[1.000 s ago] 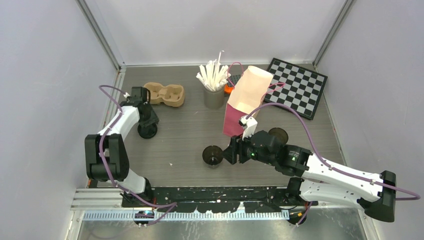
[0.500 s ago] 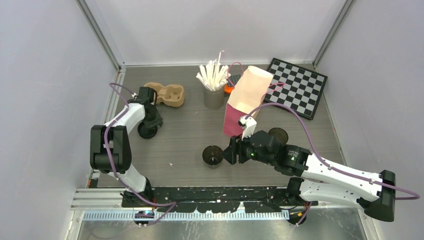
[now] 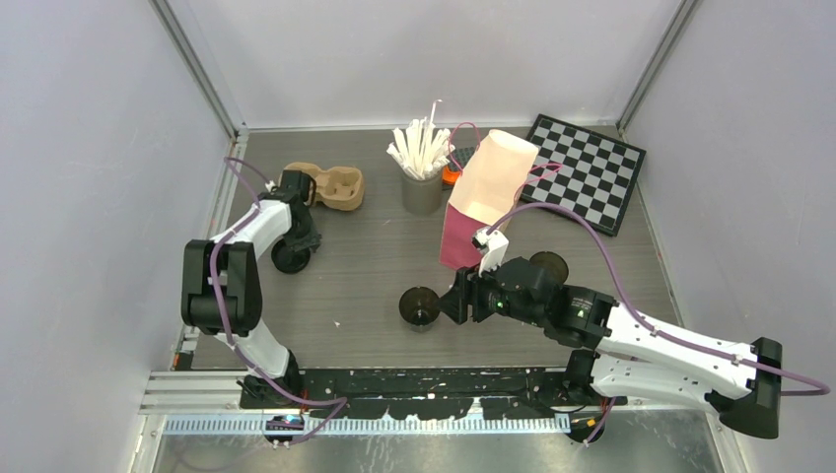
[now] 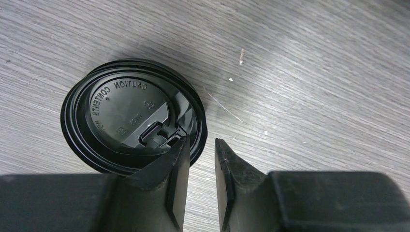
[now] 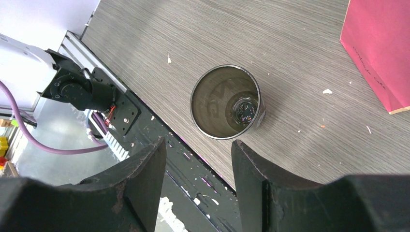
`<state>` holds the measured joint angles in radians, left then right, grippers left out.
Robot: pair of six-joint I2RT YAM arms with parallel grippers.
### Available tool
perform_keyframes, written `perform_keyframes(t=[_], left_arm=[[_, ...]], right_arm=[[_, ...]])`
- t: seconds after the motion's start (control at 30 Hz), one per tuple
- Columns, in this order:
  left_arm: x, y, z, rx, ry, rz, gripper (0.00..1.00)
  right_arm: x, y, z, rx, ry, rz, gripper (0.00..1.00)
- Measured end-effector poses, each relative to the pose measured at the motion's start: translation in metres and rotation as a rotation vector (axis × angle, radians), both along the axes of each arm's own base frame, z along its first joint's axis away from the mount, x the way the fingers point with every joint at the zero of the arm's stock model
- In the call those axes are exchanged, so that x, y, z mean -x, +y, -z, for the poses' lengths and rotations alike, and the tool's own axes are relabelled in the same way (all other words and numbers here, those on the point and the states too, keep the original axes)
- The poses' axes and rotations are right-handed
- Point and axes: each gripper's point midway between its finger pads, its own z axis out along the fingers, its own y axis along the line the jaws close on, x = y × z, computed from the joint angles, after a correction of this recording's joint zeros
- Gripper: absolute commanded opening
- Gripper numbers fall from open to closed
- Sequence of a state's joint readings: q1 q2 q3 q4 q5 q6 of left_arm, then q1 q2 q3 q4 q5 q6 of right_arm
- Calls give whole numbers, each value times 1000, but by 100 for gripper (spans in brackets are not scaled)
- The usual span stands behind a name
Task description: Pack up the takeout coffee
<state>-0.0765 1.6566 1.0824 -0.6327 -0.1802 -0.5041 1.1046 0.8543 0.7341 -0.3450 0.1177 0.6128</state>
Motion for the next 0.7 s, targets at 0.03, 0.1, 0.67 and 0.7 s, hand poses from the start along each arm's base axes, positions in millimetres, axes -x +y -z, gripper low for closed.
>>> perform_keyframes(t=[0.03,0.1,0.67,0.7], left_arm=[[1,0,2,-4,8,3,25],[3,0,5,-8,23,9,22],[10,0,-3,-51,56,32,0],[11,0,-3,-52,60,33,0]], right_arm=[[0,0,0,-1,0,0,57],[0,0,-2,-6,-2,0,57],[1,-1,-4,-16,2,4,57],[1,-1,-4,-17,3,5,57]])
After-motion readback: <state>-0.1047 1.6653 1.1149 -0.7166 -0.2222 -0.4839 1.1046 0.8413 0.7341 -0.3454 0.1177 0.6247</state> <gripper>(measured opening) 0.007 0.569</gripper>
